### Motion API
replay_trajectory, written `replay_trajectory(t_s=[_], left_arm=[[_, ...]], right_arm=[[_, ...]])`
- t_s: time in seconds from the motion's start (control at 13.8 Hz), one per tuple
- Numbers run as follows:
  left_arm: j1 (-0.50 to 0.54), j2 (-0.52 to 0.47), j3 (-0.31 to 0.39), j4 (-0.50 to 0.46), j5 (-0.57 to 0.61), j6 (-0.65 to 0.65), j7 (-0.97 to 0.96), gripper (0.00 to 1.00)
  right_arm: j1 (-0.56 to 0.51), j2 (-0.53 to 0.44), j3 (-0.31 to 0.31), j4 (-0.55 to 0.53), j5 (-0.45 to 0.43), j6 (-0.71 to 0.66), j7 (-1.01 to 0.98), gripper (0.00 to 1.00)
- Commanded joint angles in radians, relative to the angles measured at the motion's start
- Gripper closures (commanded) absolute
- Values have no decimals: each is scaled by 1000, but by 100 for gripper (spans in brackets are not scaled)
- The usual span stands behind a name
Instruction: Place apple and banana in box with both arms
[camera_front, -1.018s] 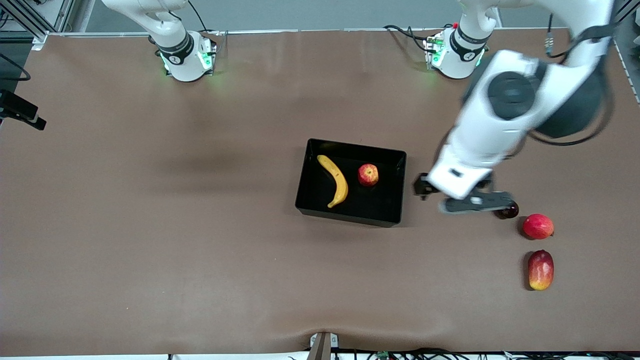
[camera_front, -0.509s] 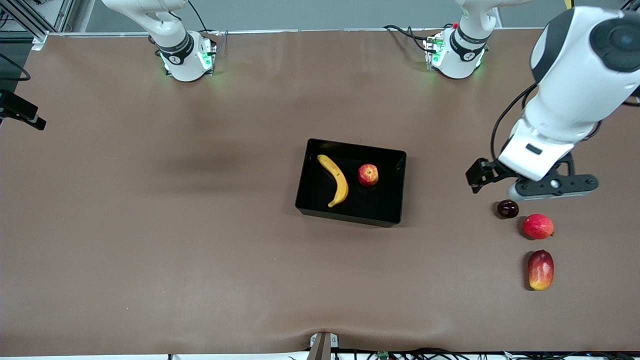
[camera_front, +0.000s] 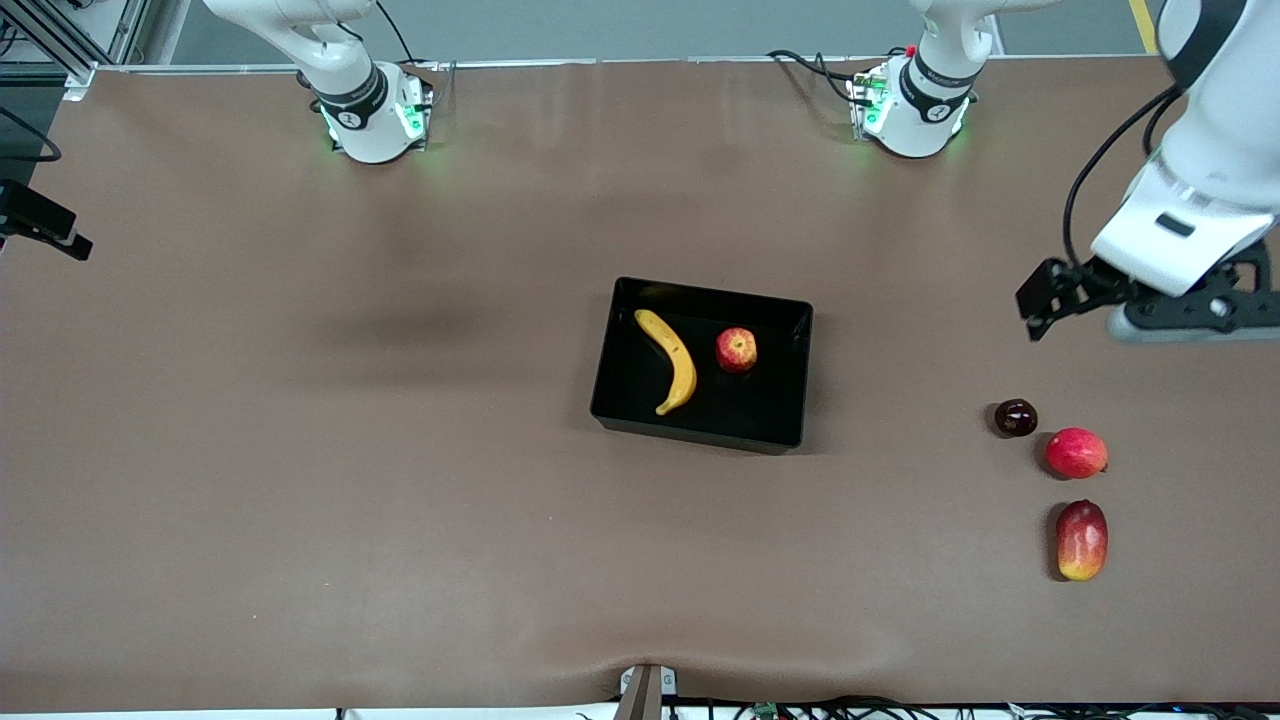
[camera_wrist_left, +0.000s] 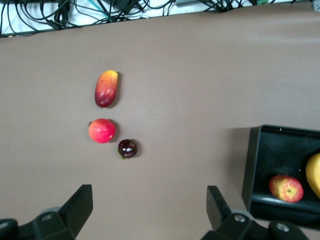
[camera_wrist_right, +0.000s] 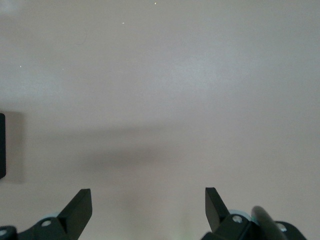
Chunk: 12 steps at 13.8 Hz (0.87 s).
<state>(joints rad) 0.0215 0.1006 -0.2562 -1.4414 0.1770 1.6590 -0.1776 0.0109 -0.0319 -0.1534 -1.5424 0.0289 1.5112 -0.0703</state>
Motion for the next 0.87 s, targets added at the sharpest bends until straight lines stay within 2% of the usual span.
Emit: replay_trajectory(t_s=[0.0, 0.15, 0.22, 0.8], left_arm=[[-99, -61, 145, -34, -83, -45, 61, 0], [-161, -116, 221, -86, -100, -54, 66, 0], [-170, -136, 230, -105, -100, -54, 70, 0], [-169, -148, 221, -158, -165, -94, 52, 0]], right_arm=[[-19, -13, 12, -8, -10, -3, 10, 0], [-23, -11, 12, -7, -9, -2, 10, 0], [-23, -11, 12, -7, -9, -2, 10, 0], [-25, -9, 12, -7, -7, -2, 10, 0]])
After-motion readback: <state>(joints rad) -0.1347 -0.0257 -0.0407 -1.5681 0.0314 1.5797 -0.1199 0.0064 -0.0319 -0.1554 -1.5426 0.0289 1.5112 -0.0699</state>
